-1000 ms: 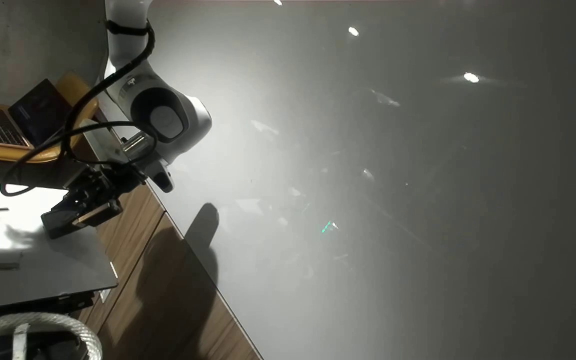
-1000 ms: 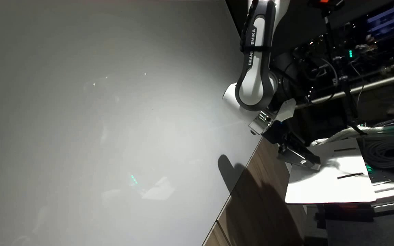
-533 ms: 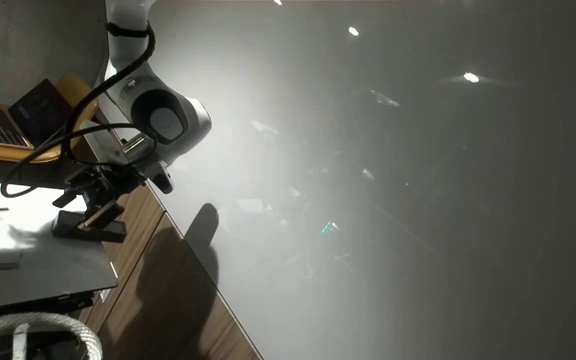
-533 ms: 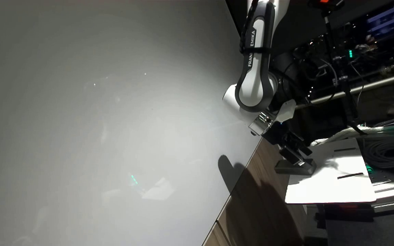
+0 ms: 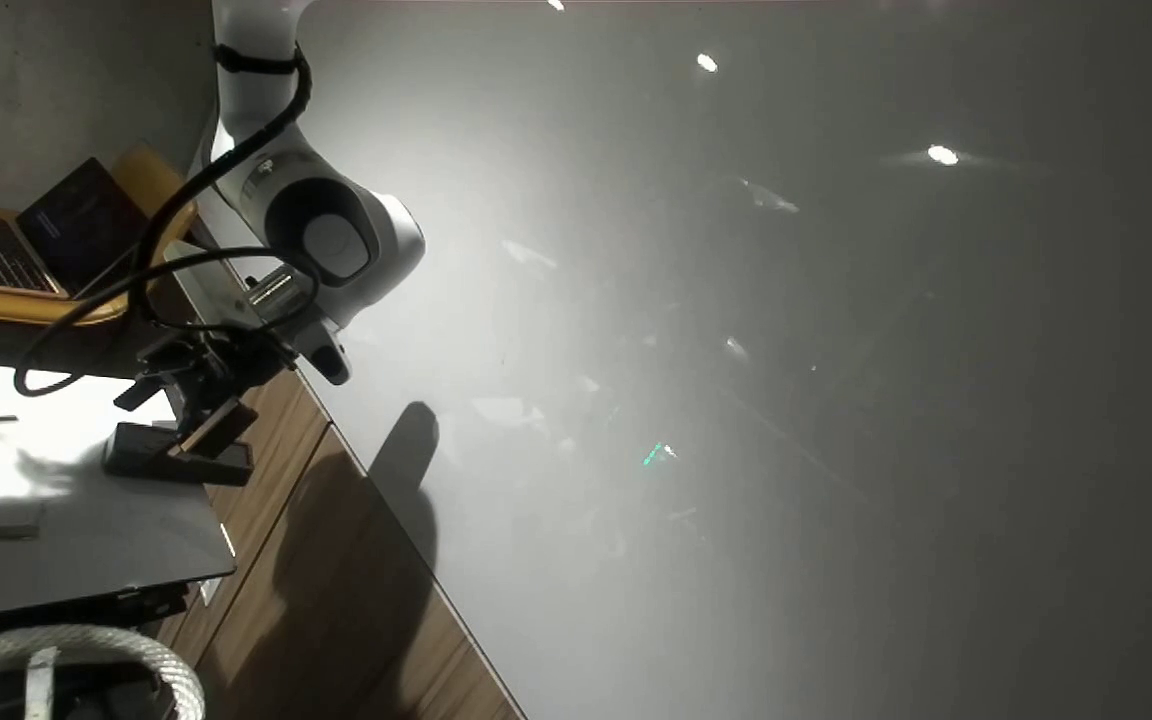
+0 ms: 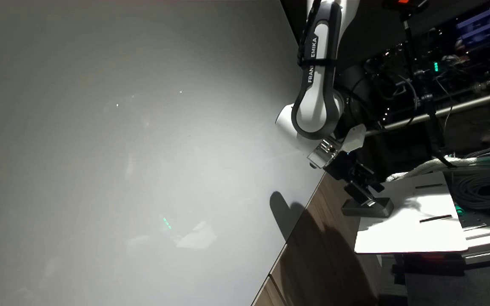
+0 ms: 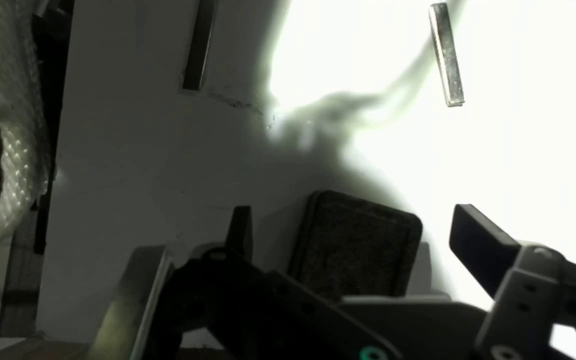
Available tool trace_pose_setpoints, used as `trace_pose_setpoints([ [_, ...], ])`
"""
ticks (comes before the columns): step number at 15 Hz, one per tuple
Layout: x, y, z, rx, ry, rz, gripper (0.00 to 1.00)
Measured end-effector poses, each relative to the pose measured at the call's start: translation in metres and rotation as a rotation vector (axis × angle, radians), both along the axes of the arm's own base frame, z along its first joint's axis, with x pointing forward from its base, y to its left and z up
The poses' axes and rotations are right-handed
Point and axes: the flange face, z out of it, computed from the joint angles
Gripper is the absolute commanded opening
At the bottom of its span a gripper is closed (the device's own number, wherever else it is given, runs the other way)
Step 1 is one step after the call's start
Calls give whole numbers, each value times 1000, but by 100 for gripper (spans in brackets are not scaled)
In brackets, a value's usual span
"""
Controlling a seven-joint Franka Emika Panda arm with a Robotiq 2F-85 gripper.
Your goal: Use the eraser to wipe off the markings on the whiteboard
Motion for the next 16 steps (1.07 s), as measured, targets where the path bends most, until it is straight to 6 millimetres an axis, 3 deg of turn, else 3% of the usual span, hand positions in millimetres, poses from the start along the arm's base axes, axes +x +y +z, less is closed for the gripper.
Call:
trace_pose_setpoints([
  [7, 17, 18, 16, -62, -198, 120, 100],
  [16, 10, 27, 21, -81, -312, 95, 100],
])
